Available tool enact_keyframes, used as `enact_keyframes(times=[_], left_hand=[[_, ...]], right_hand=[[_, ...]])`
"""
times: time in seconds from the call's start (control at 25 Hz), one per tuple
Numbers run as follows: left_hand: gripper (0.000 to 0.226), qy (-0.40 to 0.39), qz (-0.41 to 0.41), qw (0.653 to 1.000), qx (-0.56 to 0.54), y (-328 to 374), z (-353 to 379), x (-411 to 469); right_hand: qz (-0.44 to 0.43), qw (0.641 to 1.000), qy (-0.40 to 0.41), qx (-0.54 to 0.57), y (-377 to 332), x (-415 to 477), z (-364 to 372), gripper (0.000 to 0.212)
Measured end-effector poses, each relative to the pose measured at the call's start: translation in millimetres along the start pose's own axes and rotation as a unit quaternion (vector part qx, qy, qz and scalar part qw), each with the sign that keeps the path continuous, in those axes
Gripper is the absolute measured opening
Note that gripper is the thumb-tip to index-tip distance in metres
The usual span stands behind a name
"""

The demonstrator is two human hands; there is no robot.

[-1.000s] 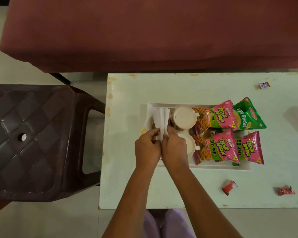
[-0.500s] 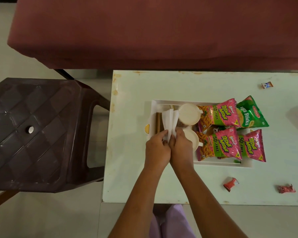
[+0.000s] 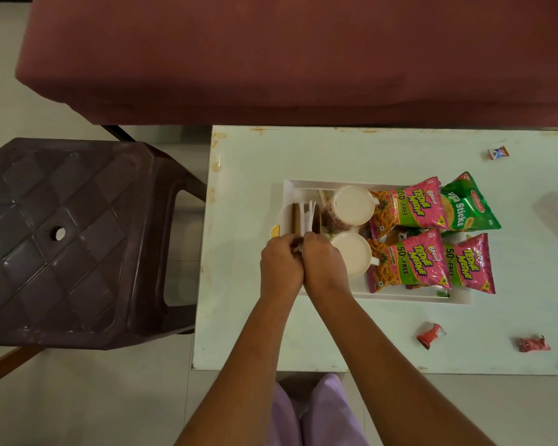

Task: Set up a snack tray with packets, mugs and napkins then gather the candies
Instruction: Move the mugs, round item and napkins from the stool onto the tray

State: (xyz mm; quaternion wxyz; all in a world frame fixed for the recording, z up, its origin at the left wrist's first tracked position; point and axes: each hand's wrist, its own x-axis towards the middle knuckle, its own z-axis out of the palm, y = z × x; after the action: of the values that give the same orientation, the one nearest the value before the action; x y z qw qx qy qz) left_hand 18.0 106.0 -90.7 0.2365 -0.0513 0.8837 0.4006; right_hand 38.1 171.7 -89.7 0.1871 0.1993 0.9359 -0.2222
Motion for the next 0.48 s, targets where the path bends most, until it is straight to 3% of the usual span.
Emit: enact_keyframes(times=[0.24, 0.48], left_hand=[[0.021, 0.015, -0.03, 0.999, -0.018, -16, 3, -12], [0.018, 0.041, -0.062, 0.996, -0.054, -15, 14, -20]], right_hand=[[-0.025, 0.995, -0.036, -0.093, 0, -6, 6, 0.034], [-0.009, 0.992, -0.099, -0.083, 8, -6, 8, 0.056]])
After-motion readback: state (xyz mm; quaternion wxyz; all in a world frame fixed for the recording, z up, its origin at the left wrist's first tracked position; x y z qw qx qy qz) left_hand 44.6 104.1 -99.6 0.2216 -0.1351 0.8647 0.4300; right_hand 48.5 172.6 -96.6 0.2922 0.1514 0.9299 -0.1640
